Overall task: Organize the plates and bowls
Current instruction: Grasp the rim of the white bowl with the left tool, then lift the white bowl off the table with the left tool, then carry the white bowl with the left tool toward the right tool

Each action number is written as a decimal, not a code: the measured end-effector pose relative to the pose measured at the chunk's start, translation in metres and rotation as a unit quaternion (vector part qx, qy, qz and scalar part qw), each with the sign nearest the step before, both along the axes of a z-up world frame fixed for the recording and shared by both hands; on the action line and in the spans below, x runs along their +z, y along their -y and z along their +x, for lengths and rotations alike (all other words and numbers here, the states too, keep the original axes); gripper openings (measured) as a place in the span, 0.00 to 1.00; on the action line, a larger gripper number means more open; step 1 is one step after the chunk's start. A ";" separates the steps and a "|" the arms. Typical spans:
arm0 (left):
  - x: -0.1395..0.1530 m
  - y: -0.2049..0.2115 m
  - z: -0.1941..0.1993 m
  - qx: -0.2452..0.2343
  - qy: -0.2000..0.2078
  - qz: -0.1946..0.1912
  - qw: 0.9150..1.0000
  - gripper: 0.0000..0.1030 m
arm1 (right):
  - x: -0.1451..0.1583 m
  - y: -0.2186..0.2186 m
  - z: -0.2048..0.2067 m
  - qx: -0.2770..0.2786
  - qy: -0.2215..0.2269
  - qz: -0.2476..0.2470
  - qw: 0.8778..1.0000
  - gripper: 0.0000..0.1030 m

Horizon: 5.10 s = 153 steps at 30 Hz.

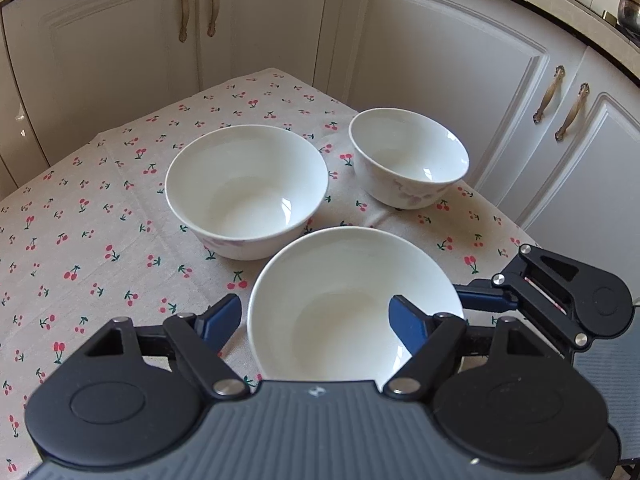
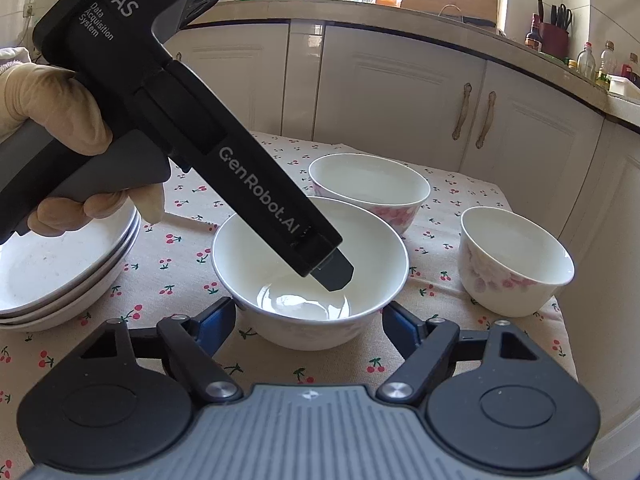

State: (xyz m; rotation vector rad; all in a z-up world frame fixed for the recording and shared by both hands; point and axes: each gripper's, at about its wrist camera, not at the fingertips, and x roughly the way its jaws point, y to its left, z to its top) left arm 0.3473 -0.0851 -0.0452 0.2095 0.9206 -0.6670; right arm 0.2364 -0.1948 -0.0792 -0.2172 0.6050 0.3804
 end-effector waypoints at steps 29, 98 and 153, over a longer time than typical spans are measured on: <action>0.019 0.000 -0.034 -0.010 0.010 -0.022 1.000 0.74 | 0.022 0.001 -0.027 0.010 0.000 -0.007 1.000 0.82; -0.001 0.029 -0.150 -0.044 0.005 -0.014 0.999 0.93 | 0.024 0.049 -0.144 0.002 -0.018 0.017 1.000 0.97; 0.028 0.075 -0.039 -0.051 0.081 -0.003 0.995 0.99 | 0.074 0.141 0.001 -0.023 0.026 -0.011 0.999 1.00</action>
